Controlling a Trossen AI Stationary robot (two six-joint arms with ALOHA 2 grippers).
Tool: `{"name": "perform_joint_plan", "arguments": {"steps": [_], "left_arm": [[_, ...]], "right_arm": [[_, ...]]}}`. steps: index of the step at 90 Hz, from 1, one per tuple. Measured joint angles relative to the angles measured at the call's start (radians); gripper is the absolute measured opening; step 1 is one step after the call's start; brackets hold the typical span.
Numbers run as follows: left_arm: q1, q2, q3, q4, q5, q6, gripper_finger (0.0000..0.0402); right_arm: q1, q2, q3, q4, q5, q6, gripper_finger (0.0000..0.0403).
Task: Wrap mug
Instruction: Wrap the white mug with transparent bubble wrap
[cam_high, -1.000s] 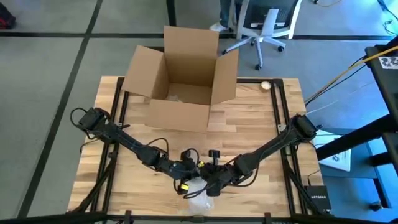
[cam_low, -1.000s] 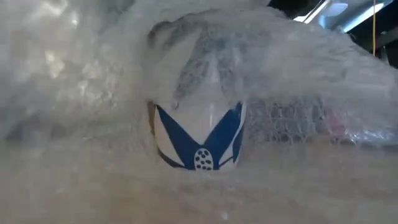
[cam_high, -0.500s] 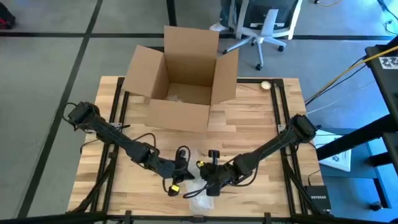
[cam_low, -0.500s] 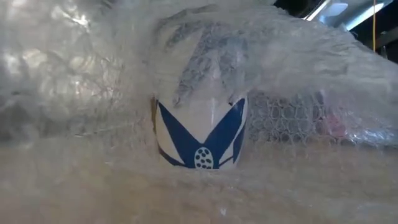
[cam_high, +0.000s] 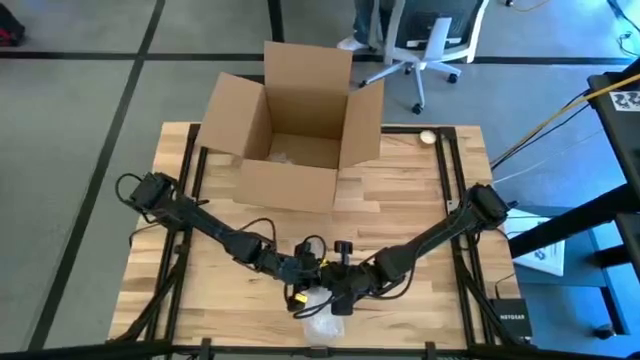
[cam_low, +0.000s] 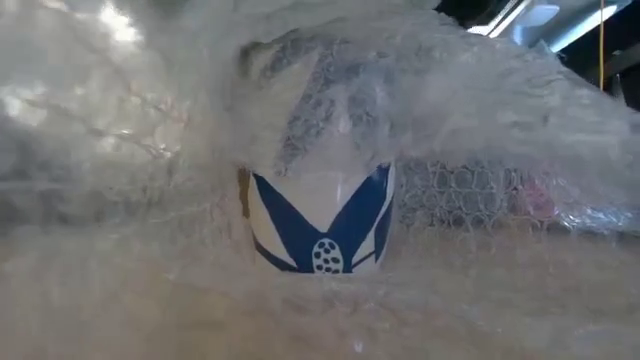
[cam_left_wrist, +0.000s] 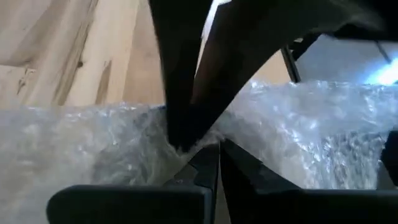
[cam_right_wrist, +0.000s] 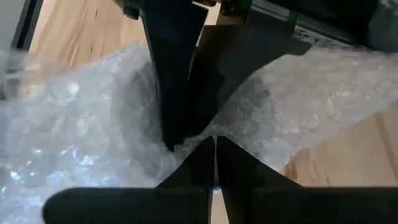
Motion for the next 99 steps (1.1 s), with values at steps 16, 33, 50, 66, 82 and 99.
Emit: {"name": "perform_joint_plan", "arguments": {"steps": [16,33,50,66,82,99], "left_arm": [[0.000,-0.001,-0.002,-0.003,-0.002,-0.003,0.0000],[-0.005,0.000,-0.003,-0.004,-0.004,-0.006,0.0000],[-0.005,0.000,-0.003,-0.006,-0.003,-0.004,0.0000],[-0.005,-0.013,-0.005,0.005,0.005,-0.004,0.0000],[-0.011,-0.096,-0.010,-0.062,0.009,-0.011,0.0000],[-0.019,-0.234,-0.008,-0.211,-0.042,-0.010,0.0000]], "right_arm": [[0.000,-0.001,0.138,-0.164,-0.003,-0.021,0.0005],[-0.005,-0.002,0.157,-0.146,0.057,-0.046,0.0005],[-0.015,0.032,0.068,-0.032,0.019,0.004,0.0005],[-0.013,0.060,0.052,-0.033,-0.005,0.054,0.0005],[-0.013,0.067,0.052,-0.033,-0.024,0.054,0.0005],[-0.013,0.069,0.058,-0.037,-0.024,0.026,0.0005]]}}
